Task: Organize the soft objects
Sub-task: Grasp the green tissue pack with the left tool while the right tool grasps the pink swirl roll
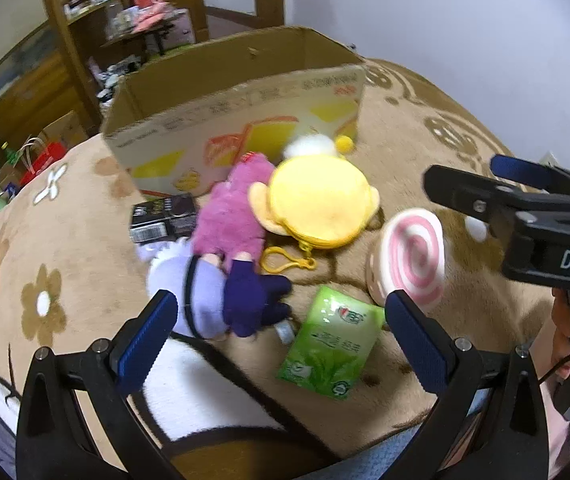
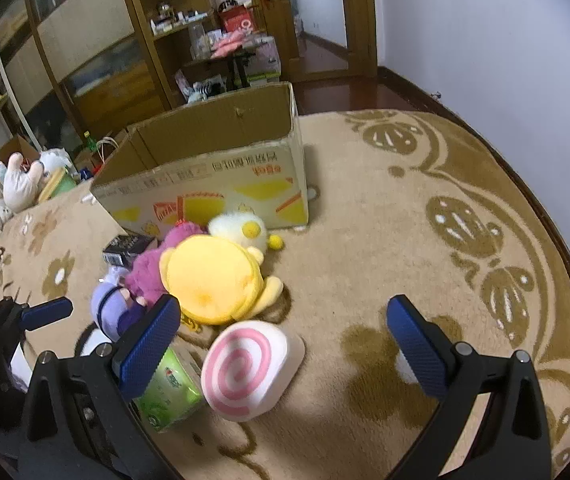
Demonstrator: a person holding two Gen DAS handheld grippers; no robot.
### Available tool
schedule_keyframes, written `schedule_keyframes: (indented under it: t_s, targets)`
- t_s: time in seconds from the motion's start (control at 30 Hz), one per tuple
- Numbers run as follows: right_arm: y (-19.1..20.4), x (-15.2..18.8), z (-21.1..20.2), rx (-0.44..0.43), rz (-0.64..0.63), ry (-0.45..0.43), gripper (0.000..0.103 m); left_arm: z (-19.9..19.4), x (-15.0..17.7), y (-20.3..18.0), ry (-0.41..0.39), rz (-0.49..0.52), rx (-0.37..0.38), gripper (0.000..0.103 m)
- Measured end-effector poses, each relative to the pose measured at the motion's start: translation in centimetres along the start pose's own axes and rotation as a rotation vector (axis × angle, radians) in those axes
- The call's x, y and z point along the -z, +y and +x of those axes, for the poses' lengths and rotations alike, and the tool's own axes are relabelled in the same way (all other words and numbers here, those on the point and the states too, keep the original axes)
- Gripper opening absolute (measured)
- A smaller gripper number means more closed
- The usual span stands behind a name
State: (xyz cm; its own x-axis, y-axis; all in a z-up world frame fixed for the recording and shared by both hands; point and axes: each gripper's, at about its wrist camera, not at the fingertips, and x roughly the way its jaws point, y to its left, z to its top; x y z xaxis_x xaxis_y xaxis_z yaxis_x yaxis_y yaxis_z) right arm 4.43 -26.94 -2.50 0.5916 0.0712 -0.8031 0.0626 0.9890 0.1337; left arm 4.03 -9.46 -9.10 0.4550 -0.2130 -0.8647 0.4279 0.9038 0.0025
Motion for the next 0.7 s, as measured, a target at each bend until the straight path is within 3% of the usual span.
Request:
schedule_keyframes:
  t_s: [0.43,0.63,0.7]
  targets:
    - [-0.3,0.8,3.6,-0.014,0.017,0.169,0.099,3.3,0.5,-1.5,0.127,0.049,0.059,0.102]
    - [-0.3,1.4,5.5,-0.057,0.031,0.267,0.073,4.5,1.0,-2.0,0.182,0.076,0.07,0.102]
    - [-0.5,1.5,5.7,-0.072,0.048,0.279,0.066,4.8,1.2,-2.1,0.197,0.08,0.076,0.097]
